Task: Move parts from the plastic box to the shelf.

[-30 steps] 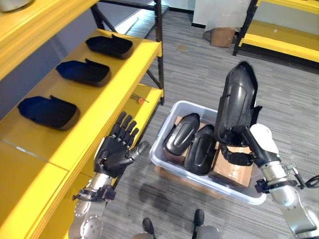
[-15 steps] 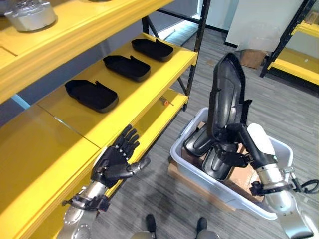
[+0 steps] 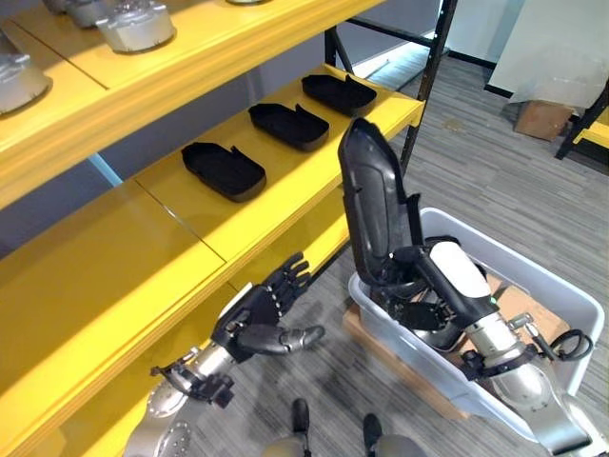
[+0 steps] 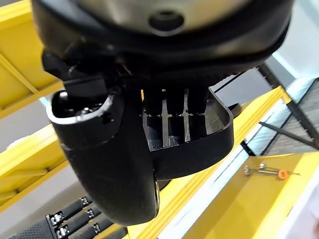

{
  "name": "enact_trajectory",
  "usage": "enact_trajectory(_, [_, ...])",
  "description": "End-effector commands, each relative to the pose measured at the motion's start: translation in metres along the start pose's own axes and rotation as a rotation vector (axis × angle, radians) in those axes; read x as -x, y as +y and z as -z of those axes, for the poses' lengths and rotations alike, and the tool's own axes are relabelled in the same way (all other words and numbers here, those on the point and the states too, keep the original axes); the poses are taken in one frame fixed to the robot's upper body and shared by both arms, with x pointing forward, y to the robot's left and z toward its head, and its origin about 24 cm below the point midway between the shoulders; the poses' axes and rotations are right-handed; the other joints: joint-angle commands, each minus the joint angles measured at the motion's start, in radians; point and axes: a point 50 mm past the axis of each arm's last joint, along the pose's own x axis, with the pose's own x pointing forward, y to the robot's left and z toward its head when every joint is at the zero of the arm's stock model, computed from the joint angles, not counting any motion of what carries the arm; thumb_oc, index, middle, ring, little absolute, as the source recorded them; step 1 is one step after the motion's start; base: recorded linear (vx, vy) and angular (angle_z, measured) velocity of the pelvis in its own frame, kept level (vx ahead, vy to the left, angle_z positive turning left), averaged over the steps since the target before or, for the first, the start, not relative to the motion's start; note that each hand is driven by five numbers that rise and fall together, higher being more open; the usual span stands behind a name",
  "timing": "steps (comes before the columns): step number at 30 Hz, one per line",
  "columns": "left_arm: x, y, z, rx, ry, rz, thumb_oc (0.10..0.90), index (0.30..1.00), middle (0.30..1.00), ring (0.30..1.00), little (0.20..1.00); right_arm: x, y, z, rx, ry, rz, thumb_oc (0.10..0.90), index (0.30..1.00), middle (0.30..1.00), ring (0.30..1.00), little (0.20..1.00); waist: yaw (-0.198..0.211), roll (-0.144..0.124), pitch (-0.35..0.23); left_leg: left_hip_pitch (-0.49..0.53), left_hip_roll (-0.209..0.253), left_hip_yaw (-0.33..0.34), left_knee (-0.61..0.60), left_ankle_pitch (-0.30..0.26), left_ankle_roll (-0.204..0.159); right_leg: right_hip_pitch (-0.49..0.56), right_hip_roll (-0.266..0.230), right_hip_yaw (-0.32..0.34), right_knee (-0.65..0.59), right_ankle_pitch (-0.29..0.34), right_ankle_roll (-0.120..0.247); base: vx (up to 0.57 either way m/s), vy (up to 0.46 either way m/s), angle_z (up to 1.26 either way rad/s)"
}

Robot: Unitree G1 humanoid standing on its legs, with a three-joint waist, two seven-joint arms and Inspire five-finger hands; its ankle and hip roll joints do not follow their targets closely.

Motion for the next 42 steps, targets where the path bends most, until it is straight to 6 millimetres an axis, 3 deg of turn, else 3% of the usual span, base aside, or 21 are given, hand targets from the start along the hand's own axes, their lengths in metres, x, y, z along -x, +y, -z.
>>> enact_trajectory(1, [-0.014,-0.003,-0.056,-0.128,-0.239,0.105,0.9,1.0,1.0,1.0,1.0,-0.027,-0.046,-0.044,0.004,-0.28,0.302,0.4,0.3,0.3,0.3,0.3,-0.011,-0.036,-0.049,0.147,-0.061,0.104,0.046,-0.102,-0.022,-0.027,0.069,0.06,-0.014,-0.002,0.023,-0.01,0.167,1.28])
enact_trajectory(4, [-0.014,-0.004,-0.061,-0.12,-0.272,0.096,0.9,1.0,1.0,1.0,1.0,-0.025,-0.047,-0.041,0.0,-0.262,0.285,0.4,0.3,0.3,0.3,0.3,-0.017,-0.043,-0.058,0.152,-0.008,0.108,0.036,-0.076,-0.052,-0.015,0.049,0.052,-0.02,-0.007,0.021,0.03,0.182,0.43])
enact_trajectory(5, [-0.015,-0.005,-0.065,-0.115,-0.296,0.096,0.9,1.0,1.0,1.0,1.0,-0.025,-0.048,-0.039,0.01,-0.251,0.278,0.4,0.3,0.3,0.3,0.3,-0.019,-0.046,-0.062,0.152,0.025,0.116,0.032,-0.057,-0.07,-0.009,0.036,0.045,-0.022,-0.009,0.019,0.06,0.345,0.47])
enact_trajectory(6, [-0.015,-0.007,-0.07,-0.128,-0.328,0.097,0.9,1.0,1.0,1.0,1.0,-0.024,-0.052,-0.037,0.023,-0.252,0.274,0.4,0.3,0.3,0.3,0.3,-0.022,-0.052,-0.064,0.142,0.092,0.129,0.034,-0.026,-0.103,0.003,0.011,0.033,-0.025,-0.014,0.016,0.06,0.35,0.41])
enact_trajectory(8, [-0.013,-0.006,-0.073,-0.141,-0.344,0.085,0.9,1.0,1.0,1.0,1.0,-0.023,-0.054,-0.036,0.032,-0.26,0.264,0.4,0.3,0.3,0.3,0.3,-0.021,-0.053,-0.061,0.142,0.124,0.118,0.043,-0.022,-0.118,0.01,-0.008,0.028,-0.02,-0.019,0.019,0.07,0.334,0.28])
enact_trajectory(12, [-0.006,0.003,-0.08,-0.148,-0.379,-0.005,0.9,1.0,1.0,1.0,1.0,-0.025,-0.058,-0.035,0.056,-0.259,0.222,0.4,0.3,0.3,0.3,0.3,-0.007,-0.037,-0.066,0.16,0.109,0.104,0.018,-0.023,-0.119,0.018,-0.036,0.015,-0.034,-0.007,0.04,0.1,0.408,0.07])
enact_trajectory(14, [-0.007,0.003,-0.082,-0.174,-0.392,-0.002,0.9,1.0,1.0,1.0,1.0,-0.028,-0.053,-0.037,0.046,-0.271,0.199,0.4,0.3,0.3,0.3,0.3,0.011,-0.035,-0.071,0.166,0.076,0.093,-0.003,-0.03,-0.116,0.021,-0.068,-0.022,-0.057,0.022,0.078,0.1,0.475,0.1])
enact_trajectory(15, [-0.008,0.003,-0.082,-0.178,-0.391,-0.002,0.9,1.0,1.0,1.0,1.0,-0.028,-0.053,-0.037,0.045,-0.273,0.198,0.4,0.3,0.3,0.3,0.3,0.011,-0.036,-0.071,0.165,0.074,0.091,-0.003,-0.031,-0.115,0.022,-0.069,-0.024,-0.059,0.023,0.079,0.05,0.293,0.13])
enact_trajectory(22, [-0.005,0.001,-0.075,-0.185,-0.343,-0.016,0.9,1.0,1.0,1.0,1.0,-0.031,-0.04,-0.048,0.008,-0.323,0.141,0.4,0.3,0.3,0.3,0.3,0.08,-0.073,-0.077,0.163,0.006,0.085,0.004,-0.071,-0.067,0.031,-0.148,-0.106,-0.06,0.063,0.136,0.06,0.271,0.32])
enact_trajectory(26, [-0.002,0.004,-0.072,-0.197,-0.323,-0.034,0.9,1.0,1.0,1.0,1.0,-0.034,-0.038,-0.05,0.005,-0.346,0.145,0.4,0.3,0.3,0.3,0.3,0.111,-0.086,-0.067,0.166,-0.016,0.087,0.01,-0.084,-0.048,0.034,-0.178,-0.15,-0.032,0.076,0.14,0.03,0.215,0.28])
enact_trajectory(28, [0.004,0.005,-0.07,-0.208,-0.32,-0.05,0.9,1.0,1.0,1.0,1.0,-0.036,-0.036,-0.053,-0.008,-0.361,0.152,0.4,0.3,0.3,0.3,0.3,0.144,-0.089,-0.06,0.167,-0.028,0.093,0.012,-0.092,-0.034,0.029,-0.202,-0.205,0.025,0.088,0.137,0.0,0.201,0.72])
enact_trajectory(30, [0.006,0.005,-0.071,-0.213,-0.312,-0.043,0.9,1.0,1.0,1.0,1.0,-0.037,-0.033,-0.056,-0.009,-0.358,0.157,0.4,0.3,0.3,0.3,0.3,0.156,-0.092,-0.06,0.158,-0.041,0.066,0.011,-0.098,-0.012,0.023,-0.18,-0.182,0.077,0.069,0.131,0.02,0.152,0.48])
enact_trajectory(32, [0.002,0.003,-0.071,-0.209,-0.31,-0.018,0.9,1.0,1.0,1.0,1.0,-0.037,-0.032,-0.056,-0.001,-0.343,0.156,0.4,0.3,0.3,0.3,0.3,0.138,-0.096,-0.066,0.148,-0.057,0.001,0.009,-0.101,0.01,-0.011,-0.09,-0.089,0.12,0.023,0.115,0.06,0.103,0.66])
enact_trajectory(35, [-0.002,0.001,-0.073,-0.2,-0.32,-0.014,0.9,1.0,1.0,1.0,1.0,-0.035,-0.034,-0.056,0.004,-0.347,0.145,0.4,0.3,0.3,0.3,0.3,0.122,-0.097,-0.068,0.145,-0.065,-0.029,0.002,-0.097,0.012,-0.035,-0.026,-0.045,0.124,-0.008,0.095,0.05,0.092,0.98])
enact_trajectory(36, [-0.004,0.001,-0.074,-0.203,-0.329,-0.019,0.9,1.0,1.0,1.0,1.0,-0.035,-0.035,-0.057,0.002,-0.359,0.136,0.4,0.3,0.3,0.3,0.3,0.117,-0.1,-0.067,0.146,-0.072,-0.041,-0.001,-0.095,0.009,-0.035,0.015,-0.035,0.099,-0.031,0.072,0.07,0.05,0.68])
enact_trajectory(38, [-0.006,0.0,-0.074,-0.196,-0.335,-0.023,0.9,1.0,1.0,1.0,1.0,-0.034,-0.036,-0.057,0.004,-0.364,0.131,0.4,0.3,0.3,0.3,0.3,0.11,-0.104,-0.065,0.148,-0.087,-0.062,-0.003,-0.095,0.01,-0.035,0.049,-0.001,0.063,-0.028,0.057,0.08,0.017,0.23])
enact_trajectory(42, [-0.011,-0.005,-0.07,-0.162,-0.334,0.011,0.9,1.0,1.0,1.0,1.0,-0.03,-0.037,-0.056,0.006,-0.36,0.131,0.4,0.3,0.3,0.3,0.3,0.072,-0.102,-0.064,0.154,-0.113,-0.12,-0.003,-0.095,0.018,-0.05,0.11,0.143,0.011,0.006,0.042,0.08,-0.014,0.31])
